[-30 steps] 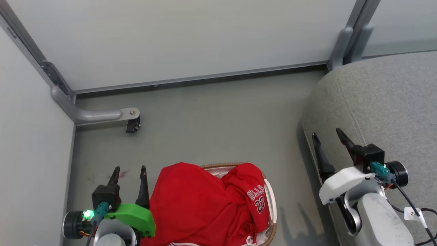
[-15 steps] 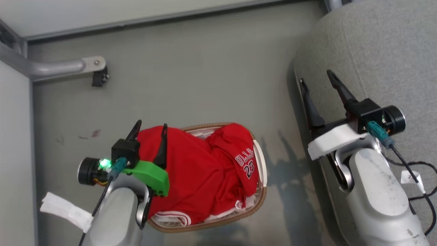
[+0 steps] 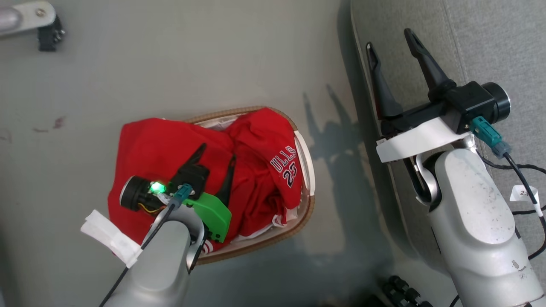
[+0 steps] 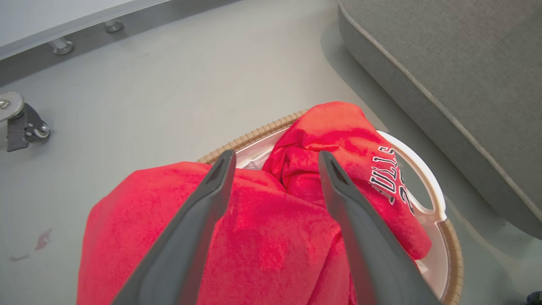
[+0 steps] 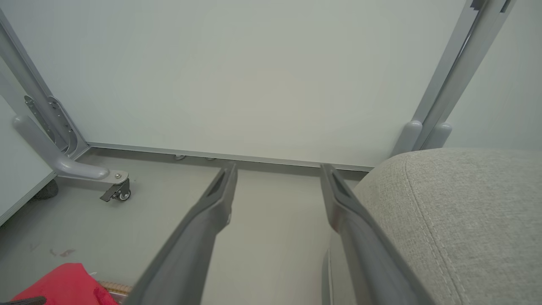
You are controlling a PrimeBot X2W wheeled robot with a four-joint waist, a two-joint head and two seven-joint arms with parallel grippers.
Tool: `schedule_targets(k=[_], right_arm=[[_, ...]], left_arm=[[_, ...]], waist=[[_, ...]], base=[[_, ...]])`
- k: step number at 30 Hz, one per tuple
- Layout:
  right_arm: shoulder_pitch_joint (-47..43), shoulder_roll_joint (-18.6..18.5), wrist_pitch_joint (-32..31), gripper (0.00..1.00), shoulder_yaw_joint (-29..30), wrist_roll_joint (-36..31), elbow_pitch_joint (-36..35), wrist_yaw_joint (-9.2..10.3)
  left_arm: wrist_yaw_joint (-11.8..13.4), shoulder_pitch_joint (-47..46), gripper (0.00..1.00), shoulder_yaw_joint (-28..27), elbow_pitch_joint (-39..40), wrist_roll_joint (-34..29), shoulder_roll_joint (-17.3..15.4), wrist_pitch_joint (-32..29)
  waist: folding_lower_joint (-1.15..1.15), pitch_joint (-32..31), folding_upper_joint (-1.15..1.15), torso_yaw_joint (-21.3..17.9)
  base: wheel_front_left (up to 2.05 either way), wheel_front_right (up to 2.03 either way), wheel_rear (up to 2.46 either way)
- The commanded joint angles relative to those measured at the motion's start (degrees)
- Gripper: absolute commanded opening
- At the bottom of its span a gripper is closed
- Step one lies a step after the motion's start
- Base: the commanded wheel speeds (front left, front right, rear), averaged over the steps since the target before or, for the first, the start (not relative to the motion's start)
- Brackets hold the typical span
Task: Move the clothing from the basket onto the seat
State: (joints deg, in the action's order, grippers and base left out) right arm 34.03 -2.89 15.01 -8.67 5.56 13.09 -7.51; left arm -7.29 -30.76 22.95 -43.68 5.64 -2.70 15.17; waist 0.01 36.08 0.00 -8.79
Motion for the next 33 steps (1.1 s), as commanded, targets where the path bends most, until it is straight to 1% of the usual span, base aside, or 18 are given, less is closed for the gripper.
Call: schedule_targets(k=[1, 3, 4, 6, 9, 19, 26, 29, 30, 31, 32, 33], right_arm=[[1.04, -0.08, 0.26, 1.0, -0.18, 0.53, -0.59, 0.04], [1.32, -0.07, 0.26, 1.0, -0.3, 0.71, -1.0, 0.05], [1.48, -0.09, 0.26, 1.0, -0.32, 0.76, -1.19, 0.05], [1.84, -0.09, 0.27, 1.0, -0.5, 0.79, -1.59, 0.04], [2.2, -0.1, 0.27, 1.0, -0.41, 0.48, -2.27, 0.04], [3.22, -0.11, 0.26, 1.0, 0.19, -0.19, -4.04, 0.05], [3.49, -0.11, 0.26, 1.0, -0.2, -0.01, -4.5, 0.05], [3.46, -0.12, 0.26, 1.0, -0.37, 0.15, -4.48, 0.05], [3.39, -0.12, 0.27, 1.0, -0.46, 0.29, -4.38, 0.05], [3.32, -0.12, 0.27, 1.0, -0.48, 0.39, -4.24, 0.04], [3.2, -0.13, 0.27, 1.0, -0.56, 0.5, -4.02, 0.05], [3.11, -0.12, 0.27, 1.0, -0.65, 0.62, -3.87, 0.05]], left_arm=[[-0.2, -1.58, 1.0, 0.72, -0.71, -0.11, -0.4, -0.02], [-0.24, -1.89, 1.0, 3.16, -2.04, 0.11, -0.38, -0.02], [-0.25, -2.11, 1.0, 5.31, -2.74, -0.07, -0.4, -0.02], [-0.24, -2.78, 1.0, 7.67, -3.92, 0.64, -0.96, -0.02], [-0.24, -4.0, 1.0, 9.3, -5.11, 1.71, -1.67, -0.02], [-0.23, -9.0, 1.0, 10.55, -12.8, -0.95, -1.94, -0.03], [1.91, -11.71, 1.0, 9.72, -20.85, -0.38, -1.74, -0.03], [2.39, -12.76, 1.0, 10.0, -24.38, -0.29, -1.42, -0.03], [2.34, -12.99, 0.59, 10.2, -25.24, -0.22, -1.25, -0.03], [2.29, -13.22, 0.22, 10.41, -25.73, -0.24, -1.1, -0.03], [2.17, -13.32, 0.0, 10.51, -26.43, 0.03, -1.07, -0.03], [2.01, -13.32, 0.0, 10.61, -26.85, 0.2, -1.06, -0.03]], waist=[[-0.01, 5.57, 0.0, -3.26], [-0.01, 6.82, 0.0, -3.6], [-0.01, 7.48, 0.0, -3.78], [-0.01, 8.61, 0.0, -4.03], [-0.01, 10.26, 0.0, -4.11], [-0.01, 14.44, 0.0, -3.92], [-0.01, 15.66, 0.0, -3.55], [-0.01, 15.69, 0.0, -3.47], [-0.01, 15.58, 0.0, -3.45], [-0.01, 15.38, 0.0, -3.41], [-0.01, 15.06, 0.0, -3.38], [-0.01, 14.73, 0.0, -3.36]], base=[[0.0, 0.0, 0.0], [0.0, 0.0, 0.0], [0.0, 0.0, 0.0], [0.0, 0.0, 0.0], [0.0, 0.0, 0.0], [0.0, 0.0, 0.0], [0.0, 0.0, 0.0], [0.0, 0.0, 0.0], [0.0, 0.0, 0.0], [0.0, 0.0, 0.0], [0.0, 0.0, 0.0], [0.0, 0.0, 0.0]])
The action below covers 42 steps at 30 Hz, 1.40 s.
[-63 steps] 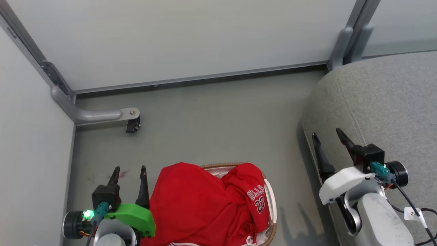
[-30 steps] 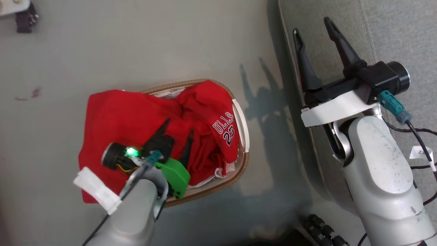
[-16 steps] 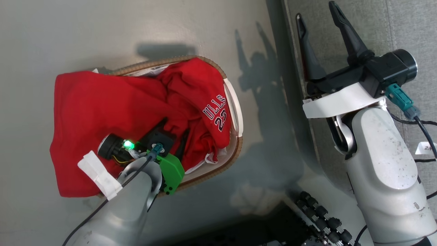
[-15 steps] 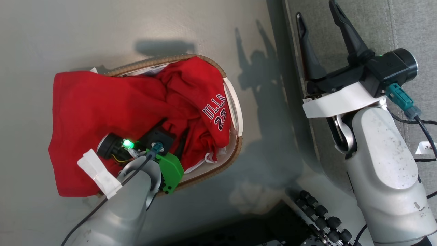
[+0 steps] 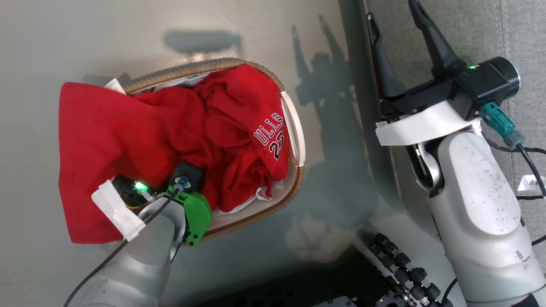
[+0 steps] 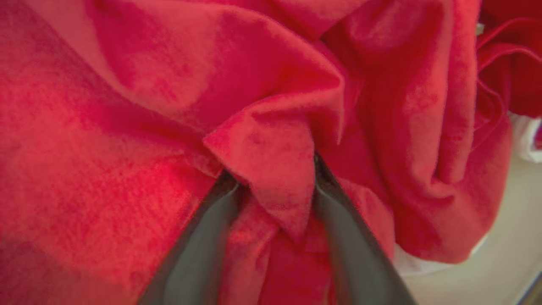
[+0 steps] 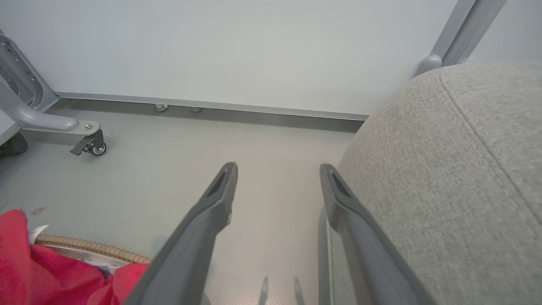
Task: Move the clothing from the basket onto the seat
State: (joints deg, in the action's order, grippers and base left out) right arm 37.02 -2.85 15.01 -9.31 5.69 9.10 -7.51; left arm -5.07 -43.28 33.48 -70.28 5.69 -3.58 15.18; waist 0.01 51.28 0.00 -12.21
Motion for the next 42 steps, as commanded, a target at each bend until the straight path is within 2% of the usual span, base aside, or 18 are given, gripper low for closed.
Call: schedule_targets(k=[1, 8, 15, 22, 30, 42], right_arm=[[0.0, -0.16, 0.26, 1.0, -0.04, 0.57, 0.38, 0.05], [-1.44, -0.16, 0.26, 1.0, 0.17, 0.66, 1.9, 0.04], [-4.46, -0.2, 0.27, 1.0, 0.59, -0.32, 4.14, 0.05], [-8.6, -0.19, 0.26, 1.0, 0.81, -0.66, 6.62, 0.05], [-13.23, -0.21, 0.26, 1.0, 1.66, 0.72, 8.6, 0.05], [-18.97, -0.22, 0.26, 1.0, 0.53, -0.55, 10.41, 0.05]], left_arm=[[-0.33, -0.82, 0.0, 0.17, -0.56, 0.3, -0.11, -0.04], [-0.66, 2.17, 0.0, -0.42, 1.91, 2.75, 0.4, -0.03], [-0.29, 8.5, 0.0, -1.28, 8.77, 4.59, 0.58, -0.02], [1.09, 15.5, 0.0, -2.19, 16.64, 4.31, 0.65, -0.03], [1.07, 21.14, 0.0, -4.28, 25.98, 6.0, 0.63, -0.02], [1.64, 22.21, 0.0, -7.41, 43.55, 9.83, 0.61, -0.01]], waist=[[-0.01, -0.91, 0.0, 0.07], [-0.01, -5.98, 0.0, 0.54], [-0.01, -14.95, 0.0, 2.22], [-0.01, -24.19, 0.0, 4.51], [-0.01, -32.04, 0.0, 7.1], [-0.01, -40.65, 0.0, 10.09]], base=[[0.0, 0.0, 0.0], [0.0, 0.0, 0.0], [0.0, 0.0, 0.0], [0.0, 0.0, 0.0], [0.0, 0.0, 0.0], [0.0, 0.0, 0.0]])
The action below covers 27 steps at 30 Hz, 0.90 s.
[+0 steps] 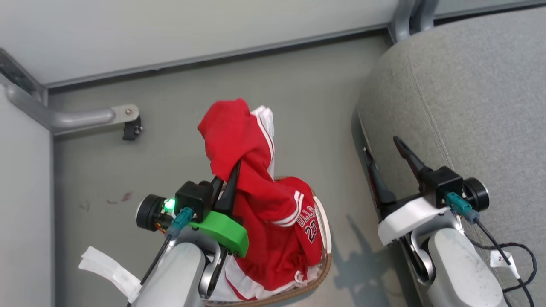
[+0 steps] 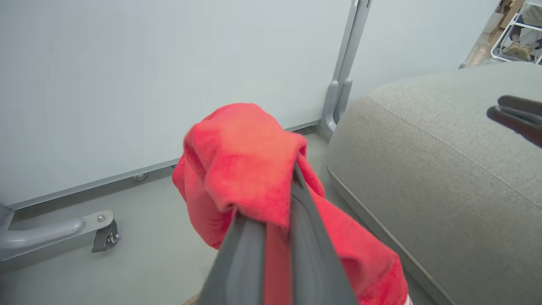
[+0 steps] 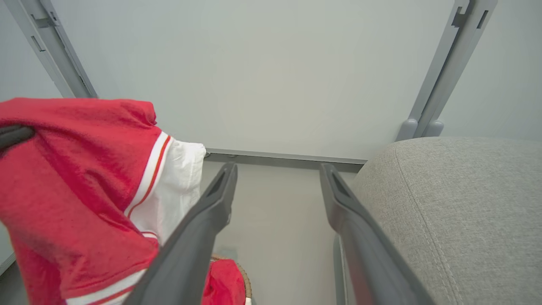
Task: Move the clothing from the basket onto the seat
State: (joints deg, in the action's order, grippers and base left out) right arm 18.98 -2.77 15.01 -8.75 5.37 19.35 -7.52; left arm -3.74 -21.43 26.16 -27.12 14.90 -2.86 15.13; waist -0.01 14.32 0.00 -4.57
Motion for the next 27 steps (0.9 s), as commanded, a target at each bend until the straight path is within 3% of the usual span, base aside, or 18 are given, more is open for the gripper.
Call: schedule_targets(k=[1, 10, 20, 27], right_arm=[[-1.33, -0.27, 0.26, 1.0, -0.22, -0.28, 0.29, 0.06], [-4.29, -0.28, 0.27, 1.0, -5.97, 0.15, 1.78, 0.06], [1.1, -3.04, 0.21, 1.0, -23.01, 10.28, -4.58, 0.07], [7.72, -2.55, 0.2, 1.0, -28.71, 10.88, -0.52, 0.06]], left_arm=[[0.41, -0.01, 0.0, -0.14, 1.43, 0.88, -0.11, 0.04], [1.65, -3.4, 0.0, -0.48, 7.57, 2.7, -0.1, 0.04], [1.95, -3.86, 0.0, 1.28, 8.96, 4.38, -0.09, 0.04], [1.94, -4.18, 0.0, 4.68, 10.31, 6.07, -0.12, 0.04]], waist=[[0.01, -4.06, 0.0, 2.59], [0.01, -6.54, 0.0, 2.95], [0.01, -6.95, 0.0, 4.35], [0.01, -6.48, 0.0, 6.81]], base=[[0.0, 0.0, 0.0], [0.0, 0.0, 0.0], [0.0, 0.0, 0.0], [0.0, 0.0, 0.0]])
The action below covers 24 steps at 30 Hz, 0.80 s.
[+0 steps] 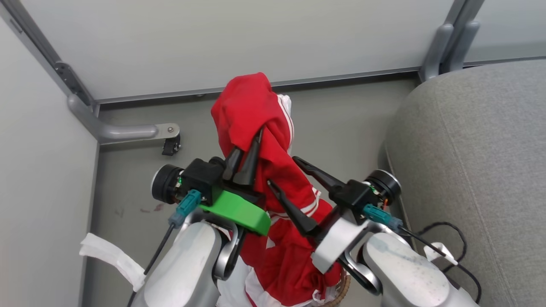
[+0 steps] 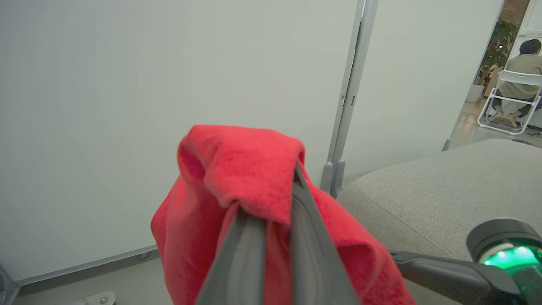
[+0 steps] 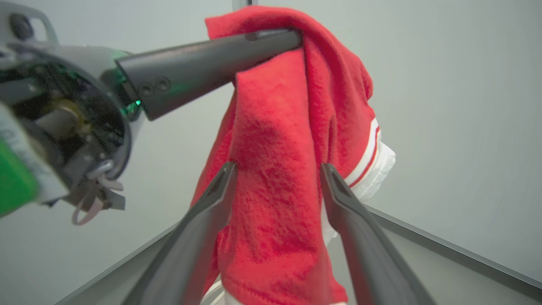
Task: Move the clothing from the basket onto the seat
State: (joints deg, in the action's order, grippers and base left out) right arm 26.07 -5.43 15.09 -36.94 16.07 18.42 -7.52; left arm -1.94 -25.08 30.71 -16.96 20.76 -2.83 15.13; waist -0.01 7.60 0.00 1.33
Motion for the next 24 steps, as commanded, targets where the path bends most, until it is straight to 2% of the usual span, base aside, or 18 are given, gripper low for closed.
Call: schedule_targets(k=[1, 6, 10, 11, 12, 13, 18, 24], right_arm=[[1.49, 0.45, 0.12, 1.0, -1.16, 0.67, 1.0, 0.06], [5.32, 1.31, 0.11, 1.0, -5.28, 1.37, 6.07, 0.07], [6.61, 1.93, 0.08, 1.0, -6.19, 1.58, 9.88, 0.06], [6.51, 2.04, 0.08, 0.79, -6.43, 1.7, 10.8, 0.06], [6.43, 2.14, 0.08, 0.79, -6.18, 2.11, 11.76, 0.06], [6.32, 2.21, 0.08, 0.0, -5.69, 2.42, 12.27, 0.07], [4.96, 2.4, 0.08, 0.0, -4.62, 3.56, 13.37, 0.06], [4.19, 2.36, 0.08, 0.0, -1.43, 3.38, 11.33, 0.07]], left_arm=[[0.13, -0.62, 0.0, 0.6, 0.39, 0.46, -0.14, 0.04], [0.08, -1.55, 0.0, 3.63, 1.23, 2.08, -0.12, 0.04], [0.3, -1.94, 0.0, 5.68, 1.66, 2.99, -0.13, 0.04], [0.43, -1.95, 0.0, 5.99, 1.75, 3.17, -0.12, 0.04], [0.47, -2.0, 0.0, 6.37, 1.84, 3.34, -0.12, 0.04], [0.53, -2.01, 0.0, 6.62, 1.89, 3.61, -0.12, 0.04], [1.04, -1.68, 0.0, 6.94, 1.85, 4.16, -0.11, 0.04], [1.58, -1.19, 0.0, 5.18, 2.13, 3.22, -0.13, 0.04]], waist=[[0.01, 0.3, 0.0, 1.33], [0.01, 0.76, 0.0, 3.91], [0.01, 0.81, 0.0, 5.75], [0.01, 0.8, 0.0, 6.09], [0.01, 0.81, 0.0, 6.48], [0.01, 0.79, 0.0, 6.72], [0.01, 0.88, 0.0, 7.22], [0.01, 1.29, 0.0, 5.65]], base=[[0.0, 0.0, 0.0], [0.0, 0.0, 0.0], [0.0, 0.0, 0.0], [0.0, 0.0, 0.0], [0.0, 0.0, 0.0], [0.0, 0.0, 0.0], [0.0, 0.0, 0.0], [0.0, 0.0, 0.0]])
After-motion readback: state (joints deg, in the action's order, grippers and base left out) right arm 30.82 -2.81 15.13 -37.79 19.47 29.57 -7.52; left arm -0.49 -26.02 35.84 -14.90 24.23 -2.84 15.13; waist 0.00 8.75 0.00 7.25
